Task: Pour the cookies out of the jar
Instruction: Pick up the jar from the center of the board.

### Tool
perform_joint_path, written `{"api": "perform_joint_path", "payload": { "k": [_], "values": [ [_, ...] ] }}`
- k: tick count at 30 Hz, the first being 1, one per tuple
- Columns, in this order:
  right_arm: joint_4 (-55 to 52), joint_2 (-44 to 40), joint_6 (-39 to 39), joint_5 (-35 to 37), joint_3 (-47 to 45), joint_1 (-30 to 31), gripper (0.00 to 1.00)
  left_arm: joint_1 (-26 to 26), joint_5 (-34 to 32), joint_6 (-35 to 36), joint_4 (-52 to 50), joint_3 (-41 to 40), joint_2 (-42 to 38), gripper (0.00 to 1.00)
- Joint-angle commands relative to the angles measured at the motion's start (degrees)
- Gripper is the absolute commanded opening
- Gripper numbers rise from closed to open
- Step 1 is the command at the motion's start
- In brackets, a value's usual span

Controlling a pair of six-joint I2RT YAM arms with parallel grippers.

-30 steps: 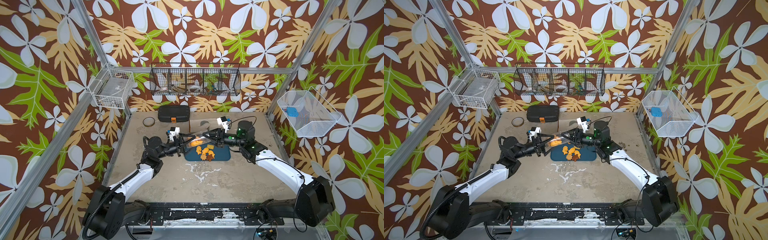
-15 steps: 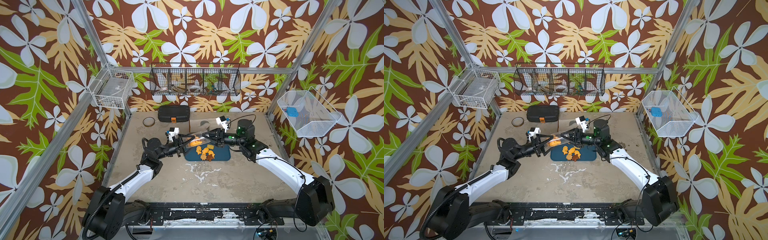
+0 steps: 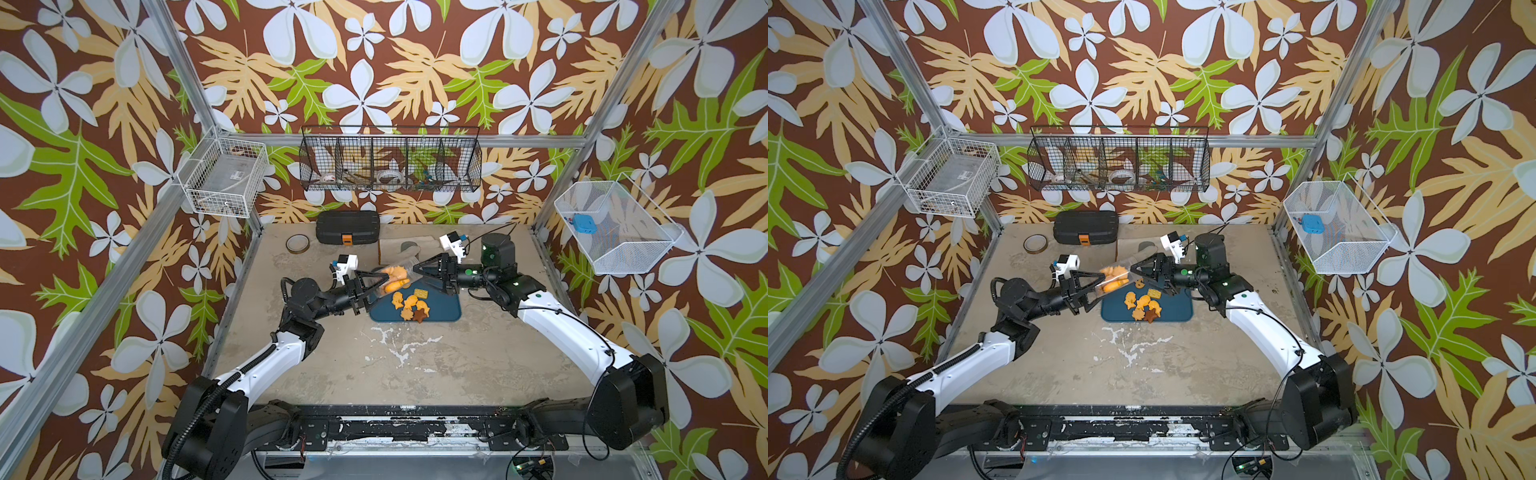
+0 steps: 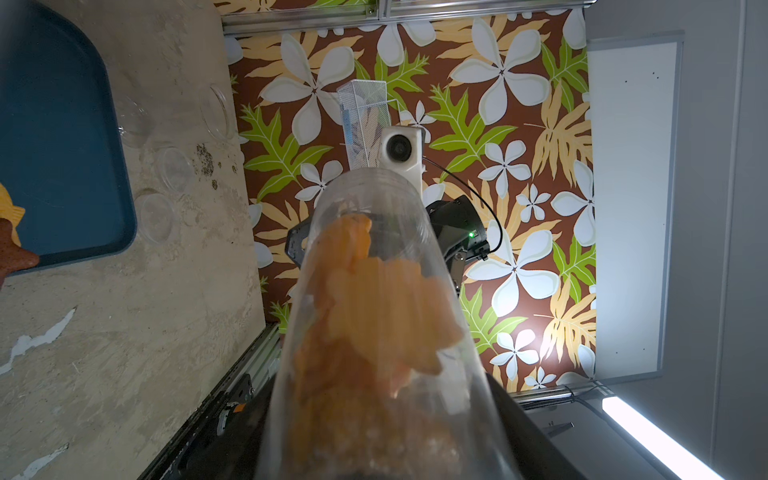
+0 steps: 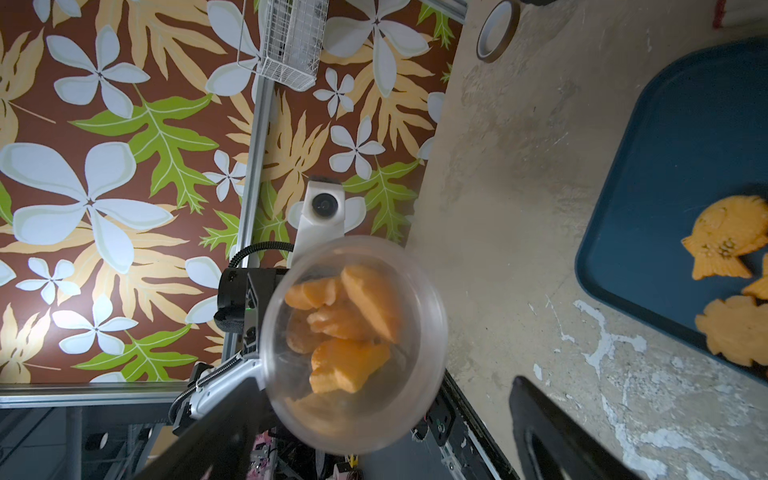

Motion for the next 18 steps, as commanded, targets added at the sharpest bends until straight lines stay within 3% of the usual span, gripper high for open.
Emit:
{"api": "perform_joint_path", "payload": {
  "k": [1,10,18],
  "values": [
    [0.2,0.0,-1.4,-2.4,0.1,-0.2,0.93,0.0,0.8,1.0,2.9,0.3,-0.1,0.67],
    [-4.8,2.7,-6.2,-7.7,5.6,-0.8,0.95,0.1,5.5,2.5,1.0,0.9,0.4,0.53],
    [-7.4,0.4,-7.6,-11.2,2.4,-1.0,0.94,0.0,10.3,15.5,-15.2,1.7,-3.0,0.42]
  ]
}}
